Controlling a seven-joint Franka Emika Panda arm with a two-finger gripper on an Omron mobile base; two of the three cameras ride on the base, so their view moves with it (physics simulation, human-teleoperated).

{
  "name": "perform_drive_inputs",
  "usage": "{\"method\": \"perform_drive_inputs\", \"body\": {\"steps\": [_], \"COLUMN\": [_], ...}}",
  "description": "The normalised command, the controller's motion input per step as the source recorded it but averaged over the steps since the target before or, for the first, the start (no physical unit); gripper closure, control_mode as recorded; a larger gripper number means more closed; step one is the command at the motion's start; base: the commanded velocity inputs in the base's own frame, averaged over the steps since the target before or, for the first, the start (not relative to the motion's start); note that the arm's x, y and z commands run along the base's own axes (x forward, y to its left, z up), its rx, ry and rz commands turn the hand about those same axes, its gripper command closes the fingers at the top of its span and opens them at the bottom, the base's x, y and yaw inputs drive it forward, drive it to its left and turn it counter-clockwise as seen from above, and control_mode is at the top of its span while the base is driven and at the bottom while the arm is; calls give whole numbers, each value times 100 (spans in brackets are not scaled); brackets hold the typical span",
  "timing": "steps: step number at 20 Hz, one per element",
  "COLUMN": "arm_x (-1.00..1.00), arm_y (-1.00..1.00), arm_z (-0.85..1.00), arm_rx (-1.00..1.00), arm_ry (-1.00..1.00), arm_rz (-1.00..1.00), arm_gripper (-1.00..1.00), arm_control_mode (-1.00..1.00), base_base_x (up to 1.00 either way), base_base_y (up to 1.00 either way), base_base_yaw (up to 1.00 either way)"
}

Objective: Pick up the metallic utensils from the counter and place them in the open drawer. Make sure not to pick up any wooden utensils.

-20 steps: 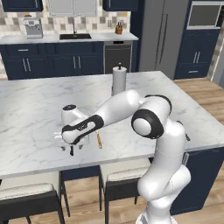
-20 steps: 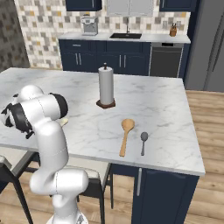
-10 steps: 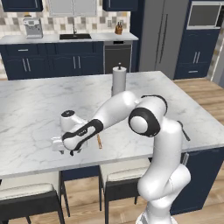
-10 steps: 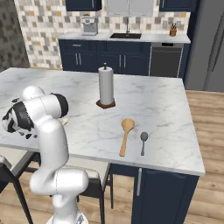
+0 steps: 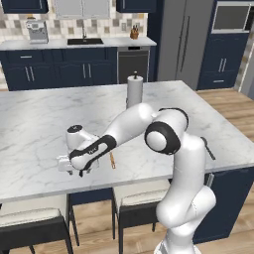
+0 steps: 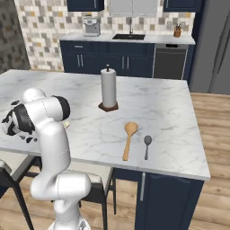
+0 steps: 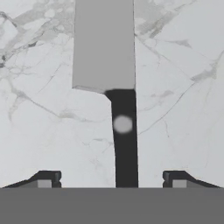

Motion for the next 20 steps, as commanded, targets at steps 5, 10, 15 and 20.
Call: {"method": "perform_drive_inputs", "body": {"steps": [5,10,15,20], "arm_x": [0,0,-8,-37], "arm_y": [0,0,0,-17], "arm_z": [0,0,0,61], "arm_rx": [0,0,0,0], "arm_ry": [0,0,-1,-18], "arm_rz": [0,0,0,0], "arm_gripper": [100,100,100,100], "arm_control_mode": [-100,-100,-100,-100], "base_base_x": [0,0,0,0], "base_base_y": [0,0,0,0], "base_base_yaw": [0,0,0,0]}}
